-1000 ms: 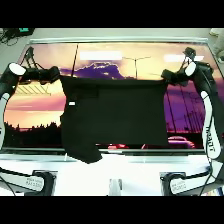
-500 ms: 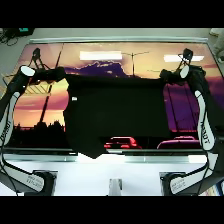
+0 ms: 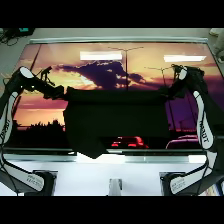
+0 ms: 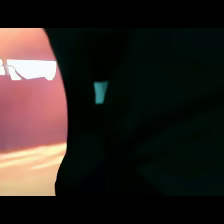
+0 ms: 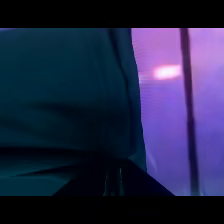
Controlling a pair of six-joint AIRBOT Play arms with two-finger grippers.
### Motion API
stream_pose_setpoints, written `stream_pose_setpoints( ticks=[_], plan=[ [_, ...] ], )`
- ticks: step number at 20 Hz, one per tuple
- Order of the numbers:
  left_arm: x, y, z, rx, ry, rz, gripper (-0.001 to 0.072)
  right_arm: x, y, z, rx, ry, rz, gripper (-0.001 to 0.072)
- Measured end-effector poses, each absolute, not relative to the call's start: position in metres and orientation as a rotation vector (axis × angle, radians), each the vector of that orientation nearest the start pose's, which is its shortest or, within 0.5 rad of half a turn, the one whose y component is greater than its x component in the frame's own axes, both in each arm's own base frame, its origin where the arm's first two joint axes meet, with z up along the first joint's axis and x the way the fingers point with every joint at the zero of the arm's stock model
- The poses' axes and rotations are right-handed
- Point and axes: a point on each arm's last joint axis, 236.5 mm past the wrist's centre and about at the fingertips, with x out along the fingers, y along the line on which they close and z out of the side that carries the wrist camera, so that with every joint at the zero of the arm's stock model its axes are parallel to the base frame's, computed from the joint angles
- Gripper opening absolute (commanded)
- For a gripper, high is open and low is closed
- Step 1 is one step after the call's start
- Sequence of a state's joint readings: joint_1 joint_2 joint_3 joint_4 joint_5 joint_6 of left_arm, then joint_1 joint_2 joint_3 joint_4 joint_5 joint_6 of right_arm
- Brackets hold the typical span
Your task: Fold the shirts.
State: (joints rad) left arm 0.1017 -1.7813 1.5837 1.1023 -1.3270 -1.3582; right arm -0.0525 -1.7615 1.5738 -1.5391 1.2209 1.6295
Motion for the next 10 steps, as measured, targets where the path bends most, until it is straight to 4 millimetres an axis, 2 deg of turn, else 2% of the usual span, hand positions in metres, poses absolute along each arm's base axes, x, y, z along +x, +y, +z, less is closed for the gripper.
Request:
stream_pose_setpoints(
  ticks=[3,5,6,7,8,9,10],
  plan=[
    [0.44,-0.051,-0.057,-0.313,1.529,-0.332,0.0036,0.454,-0.017,-0.072,0.112,1.484,-0.066,0.0027],
    [0.432,-0.054,-0.063,-0.317,1.574,-0.336,0.0038,0.446,-0.016,-0.077,0.118,1.519,-0.067,0.0075],
    [0.429,-0.059,-0.064,-0.325,1.59,-0.346,0.0044,0.445,-0.016,-0.076,0.118,1.524,-0.068,0.0075],
    [0.427,-0.066,-0.065,-0.336,1.599,-0.363,0.0159,0.443,-0.016,-0.076,0.12,1.527,-0.069,0.0098],
    [0.426,-0.072,-0.064,-0.347,1.604,-0.377,0.0359,0.442,-0.016,-0.073,0.12,1.53,-0.07,0.0246],
    [0.424,-0.076,-0.063,-0.356,1.611,-0.386,0.052,0.441,-0.016,-0.069,0.117,1.527,-0.071,0.0402],
    [0.423,-0.079,-0.06,-0.368,1.62,-0.389,0.0528,0.441,-0.018,-0.064,0.109,1.52,-0.071,0.0426]
  ],
)
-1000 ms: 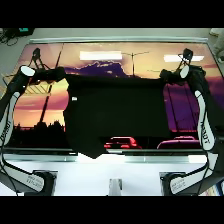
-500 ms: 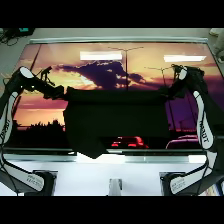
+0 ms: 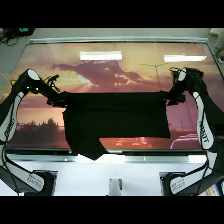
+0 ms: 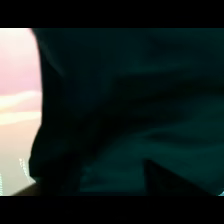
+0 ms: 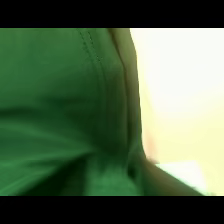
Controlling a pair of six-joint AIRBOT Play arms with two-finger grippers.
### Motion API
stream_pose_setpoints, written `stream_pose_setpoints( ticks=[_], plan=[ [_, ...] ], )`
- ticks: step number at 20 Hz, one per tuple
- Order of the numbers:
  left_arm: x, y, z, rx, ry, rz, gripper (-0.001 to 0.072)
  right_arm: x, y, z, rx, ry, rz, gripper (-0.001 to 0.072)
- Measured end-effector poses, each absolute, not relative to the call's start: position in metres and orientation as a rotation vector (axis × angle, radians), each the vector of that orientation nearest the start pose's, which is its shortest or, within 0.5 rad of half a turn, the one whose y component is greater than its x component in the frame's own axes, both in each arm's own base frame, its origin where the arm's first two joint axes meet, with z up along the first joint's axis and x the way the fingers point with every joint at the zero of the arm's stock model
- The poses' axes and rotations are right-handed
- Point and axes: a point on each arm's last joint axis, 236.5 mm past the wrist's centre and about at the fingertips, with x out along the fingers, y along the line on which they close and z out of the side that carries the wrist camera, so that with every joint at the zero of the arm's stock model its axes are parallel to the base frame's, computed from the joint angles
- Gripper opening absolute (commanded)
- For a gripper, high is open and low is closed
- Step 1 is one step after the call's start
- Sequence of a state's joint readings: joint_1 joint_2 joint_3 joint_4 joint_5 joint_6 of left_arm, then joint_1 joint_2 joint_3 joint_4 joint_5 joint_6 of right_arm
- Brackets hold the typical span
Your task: Fold the shirts.
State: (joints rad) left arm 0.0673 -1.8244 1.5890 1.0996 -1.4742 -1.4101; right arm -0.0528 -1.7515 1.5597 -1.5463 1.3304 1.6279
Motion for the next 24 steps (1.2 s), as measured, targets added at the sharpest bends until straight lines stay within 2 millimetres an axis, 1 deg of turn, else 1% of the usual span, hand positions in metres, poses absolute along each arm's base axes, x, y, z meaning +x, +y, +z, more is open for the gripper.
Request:
stream_pose_setpoints(
  ticks=[2,3,5,7,8,9,11,12,14,16,18,21,24],
  plan=[
    [0.418,-0.077,-0.052,-0.384,1.646,-0.394,0.0526,0.438,-0.022,-0.048,0.084,1.513,-0.065,0.0426],
    [0.415,-0.074,-0.043,-0.393,1.656,-0.4,0.0525,0.435,-0.026,-0.042,0.081,1.515,-0.068,0.0426],
    [0.406,-0.063,-0.024,-0.406,1.662,-0.395,0.0499,0.422,-0.043,-0.03,0.104,1.537,-0.097,0.0426],
    [0.391,-0.052,-0.007,-0.42,1.652,-0.376,0.05,0.396,-0.058,-0.026,0.157,1.611,-0.122,0.0431],
    [0.378,-0.049,-0.004,-0.433,1.656,-0.363,0.05,0.382,-0.061,-0.025,0.197,1.64,-0.126,0.0453],
    [0.359,-0.048,-0.004,-0.45,1.671,-0.349,0.05,0.368,-0.062,-0.026,0.228,1.666,-0.126,0.0483],
    [0.317,-0.053,-0.018,-0.482,1.698,-0.329,0.0499,0.346,-0.055,-0.029,0.271,1.681,-0.103,0.049],
    [0.292,-0.057,-0.028,-0.496,1.714,-0.326,0.0499,0.337,-0.052,-0.031,0.282,1.684,-0.089,0.049],
    [0.249,-0.066,-0.05,-0.526,1.737,-0.319,0.0499,0.324,-0.049,-0.033,0.292,1.674,-0.076,0.0487],
    [0.222,-0.076,-0.067,-0.568,1.739,-0.314,0.0498,0.315,-0.045,-0.033,0.298,1.668,-0.059,0.0486],
    [0.21,-0.085,-0.079,-0.616,1.722,-0.31,0.0498,0.312,-0.043,-0.032,0.304,1.657,-0.055,0.0486],
    [0.204,-0.093,-0.091,-0.653,1.71,-0.304,0.0499,0.308,-0.04,-0.031,0.31,1.655,-0.045,0.0486],
    [0.197,-0.106,-0.099,-0.661,1.736,-0.325,0.0497,0.307,-0.039,-0.031,0.312,1.655,-0.043,0.0486]
  ],
)
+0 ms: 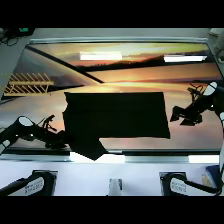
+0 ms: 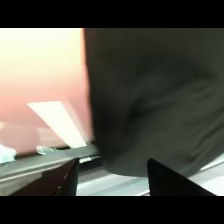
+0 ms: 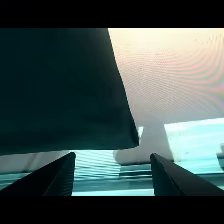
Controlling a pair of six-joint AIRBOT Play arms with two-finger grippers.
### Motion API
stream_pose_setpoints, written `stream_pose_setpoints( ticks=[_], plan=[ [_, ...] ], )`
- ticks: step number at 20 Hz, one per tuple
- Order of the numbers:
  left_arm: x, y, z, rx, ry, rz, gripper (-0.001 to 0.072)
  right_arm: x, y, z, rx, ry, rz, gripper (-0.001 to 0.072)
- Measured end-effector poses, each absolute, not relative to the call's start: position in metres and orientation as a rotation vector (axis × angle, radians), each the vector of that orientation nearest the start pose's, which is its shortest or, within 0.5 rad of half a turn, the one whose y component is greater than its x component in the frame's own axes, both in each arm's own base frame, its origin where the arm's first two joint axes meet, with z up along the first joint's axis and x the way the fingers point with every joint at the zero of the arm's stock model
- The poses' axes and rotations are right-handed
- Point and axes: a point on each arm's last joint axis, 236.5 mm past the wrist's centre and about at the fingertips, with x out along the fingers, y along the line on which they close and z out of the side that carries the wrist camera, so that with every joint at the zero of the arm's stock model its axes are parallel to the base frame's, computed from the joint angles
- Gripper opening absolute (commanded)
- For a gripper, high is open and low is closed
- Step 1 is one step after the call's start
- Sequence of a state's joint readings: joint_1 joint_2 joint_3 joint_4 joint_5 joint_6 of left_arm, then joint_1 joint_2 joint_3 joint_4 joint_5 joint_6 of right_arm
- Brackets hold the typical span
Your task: Fold the shirts.
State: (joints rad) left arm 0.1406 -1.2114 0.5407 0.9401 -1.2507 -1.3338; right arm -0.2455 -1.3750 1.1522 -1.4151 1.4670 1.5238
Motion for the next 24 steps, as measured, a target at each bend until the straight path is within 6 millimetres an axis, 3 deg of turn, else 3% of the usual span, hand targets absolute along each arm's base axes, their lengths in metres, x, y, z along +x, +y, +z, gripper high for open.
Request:
stream_pose_setpoints(
  ticks=[1,4,6,12,16,18,19,20,21,24],
  plan=[
    [0.194,-0.111,-0.101,-0.657,1.748,-0.335,0.0447,0.306,-0.039,-0.031,0.312,1.654,-0.042,0.0486],
    [0.197,-0.118,-0.109,-0.629,1.738,-0.323,0.0146,0.306,-0.039,-0.032,0.312,1.653,-0.042,0.0509],
    [0.2,-0.119,-0.113,-0.615,1.726,-0.312,0.0035,0.299,-0.038,-0.039,0.316,1.677,-0.043,0.0504],
    [0.203,-0.122,-0.114,-0.593,1.709,-0.32,0.0035,0.264,-0.03,-0.086,0.353,1.772,-0.068,0.0527],
    [0.205,-0.12,-0.112,-0.563,1.689,-0.336,0.0035,0.261,-0.023,-0.108,0.407,1.784,-0.078,0.0512],
    [0.206,-0.119,-0.111,-0.549,1.677,-0.339,0.0035,0.261,-0.017,-0.111,0.445,1.792,-0.075,0.0436],
    [0.207,-0.119,-0.11,-0.546,1.673,-0.341,0.0035,0.261,-0.014,-0.113,0.459,1.795,-0.071,0.0307],
    [0.207,-0.119,-0.109,-0.545,1.669,-0.343,0.0035,0.264,-0.008,-0.115,0.49,1.789,-0.055,0.006],
    [0.207,-0.119,-0.109,-0.544,1.668,-0.344,0.0035,0.269,-0.001,-0.116,0.517,1.771,-0.037,0.0022],
    [0.222,-0.118,-0.099,-0.521,1.623,-0.367,0.0033,0.281,0.001,-0.113,0.517,1.72,-0.011,0.002]
  ],
)
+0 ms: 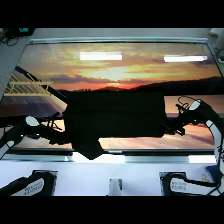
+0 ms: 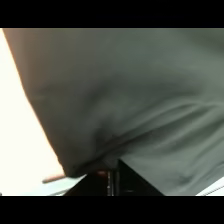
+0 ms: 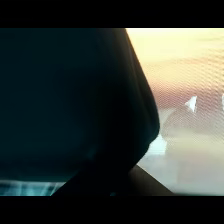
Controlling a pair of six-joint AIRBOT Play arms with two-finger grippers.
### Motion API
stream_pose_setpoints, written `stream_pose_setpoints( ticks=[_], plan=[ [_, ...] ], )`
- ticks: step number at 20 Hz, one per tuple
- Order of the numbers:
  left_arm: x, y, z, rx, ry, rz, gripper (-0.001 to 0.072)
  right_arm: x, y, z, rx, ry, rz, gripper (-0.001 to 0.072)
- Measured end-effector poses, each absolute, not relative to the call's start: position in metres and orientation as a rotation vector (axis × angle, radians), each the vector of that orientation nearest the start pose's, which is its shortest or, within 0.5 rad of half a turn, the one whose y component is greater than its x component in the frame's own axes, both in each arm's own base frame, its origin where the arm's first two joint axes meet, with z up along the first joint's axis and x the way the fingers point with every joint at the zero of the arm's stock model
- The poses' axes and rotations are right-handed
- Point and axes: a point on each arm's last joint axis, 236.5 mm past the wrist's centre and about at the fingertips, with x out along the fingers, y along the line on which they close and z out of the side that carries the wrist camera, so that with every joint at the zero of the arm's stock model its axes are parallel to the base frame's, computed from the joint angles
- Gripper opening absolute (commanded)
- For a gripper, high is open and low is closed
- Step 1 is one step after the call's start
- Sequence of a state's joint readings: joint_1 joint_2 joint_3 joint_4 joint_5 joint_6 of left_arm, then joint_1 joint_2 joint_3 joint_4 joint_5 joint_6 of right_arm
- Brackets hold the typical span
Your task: Fold the shirts.
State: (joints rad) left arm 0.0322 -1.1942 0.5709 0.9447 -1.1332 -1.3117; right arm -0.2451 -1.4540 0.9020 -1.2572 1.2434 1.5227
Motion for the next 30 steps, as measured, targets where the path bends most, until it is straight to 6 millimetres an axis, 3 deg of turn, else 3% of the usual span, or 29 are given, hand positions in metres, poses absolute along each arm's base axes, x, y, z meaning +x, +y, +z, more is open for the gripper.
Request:
stream_pose_setpoints(
  ticks=[3,7,9,11,14,16,17,18,19,22,23,24,27,30],
  plan=[
    [0.272,-0.118,-0.061,-0.472,1.482,-0.406,0.0033,0.313,-0.006,-0.084,0.481,1.601,0.009,0.002],
    [0.355,-0.112,0.009,-0.395,1.27,-0.425,0.0033,0.397,-0.016,-0.021,0.428,1.311,0.0,0.0019],
    [0.391,-0.105,0.028,-0.366,1.214,-0.407,0.0033,0.435,-0.014,-0.002,0.393,1.206,-0.011,0.002],
    [0.422,-0.101,0.032,-0.36,1.196,-0.385,0.0034,0.467,-0.016,0.004,0.37,1.144,-0.038,0.0021],
    [0.456,-0.097,0.017,-0.381,1.225,-0.357,0.0035,0.494,-0.017,-0.016,0.367,1.157,-0.068,0.0023],
    [0.47,-0.096,-0.005,-0.408,1.272,-0.337,0.0072,0.501,-0.017,-0.039,0.373,1.188,-0.084,0.003],
    [0.473,-0.096,-0.016,-0.423,1.301,-0.326,0.0224,0.505,-0.017,-0.048,0.38,1.196,-0.092,0.013],
    [0.475,-0.096,-0.028,-0.437,1.327,-0.317,0.0412,0.507,-0.016,-0.058,0.39,1.208,-0.097,0.0319],
    [0.475,-0.097,-0.039,-0.458,1.357,-0.308,0.0439,0.509,-0.015,-0.067,0.395,1.216,-0.099,0.0467],
    [0.474,-0.102,-0.053,-0.485,1.405,-0.32,0.0439,0.517,-0.019,-0.071,0.392,1.202,-0.097,0.0583],
    [0.473,-0.103,-0.052,-0.484,1.414,-0.328,0.0438,0.52,-0.027,-0.068,0.389,1.189,-0.108,0.0652],
    [0.474,-0.104,-0.048,-0.483,1.41,-0.337,0.0438,0.523,-0.038,-0.064,0.386,1.171,-0.124,0.0675],
    [0.479,-0.108,-0.025,-0.467,1.371,-0.366,0.0438,0.523,-0.058,-0.064,0.453,1.167,-0.142,0.0688],
    [0.481,-0.119,0.005,-0.451,1.313,-0.4,0.0438,0.519,-0.049,-0.076,0.53,1.208,-0.077,0.0688]
  ],
)
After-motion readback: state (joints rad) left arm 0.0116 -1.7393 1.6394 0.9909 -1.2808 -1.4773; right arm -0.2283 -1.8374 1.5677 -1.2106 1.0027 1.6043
